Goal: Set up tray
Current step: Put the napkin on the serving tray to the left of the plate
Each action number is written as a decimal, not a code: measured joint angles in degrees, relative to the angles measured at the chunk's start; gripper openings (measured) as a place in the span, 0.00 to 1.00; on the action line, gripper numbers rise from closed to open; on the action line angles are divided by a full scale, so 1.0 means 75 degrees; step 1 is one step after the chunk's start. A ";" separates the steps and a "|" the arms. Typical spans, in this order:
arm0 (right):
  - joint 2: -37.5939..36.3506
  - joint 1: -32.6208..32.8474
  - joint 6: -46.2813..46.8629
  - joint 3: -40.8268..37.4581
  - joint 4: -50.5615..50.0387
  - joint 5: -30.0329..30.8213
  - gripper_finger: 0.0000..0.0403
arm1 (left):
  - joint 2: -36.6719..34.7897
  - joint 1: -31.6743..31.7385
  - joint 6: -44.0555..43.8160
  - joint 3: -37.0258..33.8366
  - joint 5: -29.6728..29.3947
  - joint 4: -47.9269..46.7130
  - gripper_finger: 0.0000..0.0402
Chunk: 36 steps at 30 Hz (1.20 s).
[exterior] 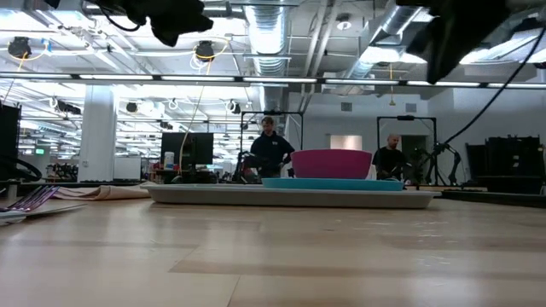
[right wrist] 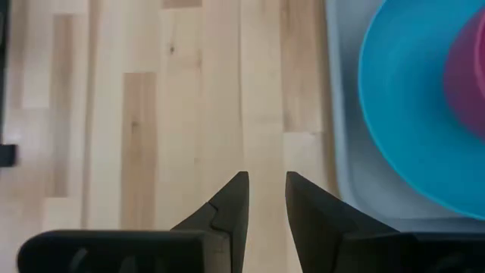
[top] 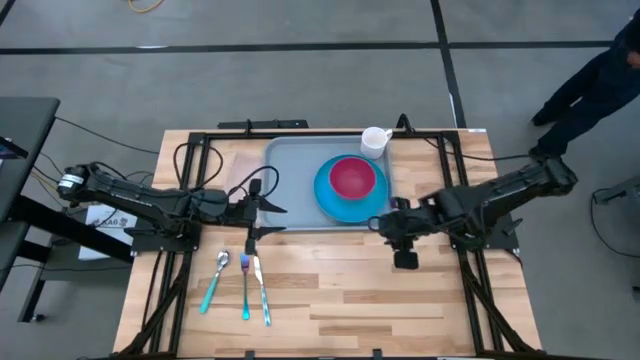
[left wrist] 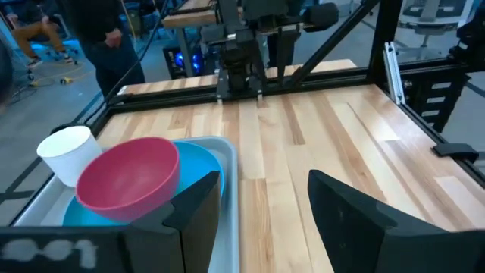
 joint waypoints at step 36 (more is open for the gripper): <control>-0.3459 0.0825 0.0994 -0.6191 0.7669 0.0344 0.20 | -0.3908 -0.0513 -0.1309 -0.4025 -0.0422 0.2148 0.47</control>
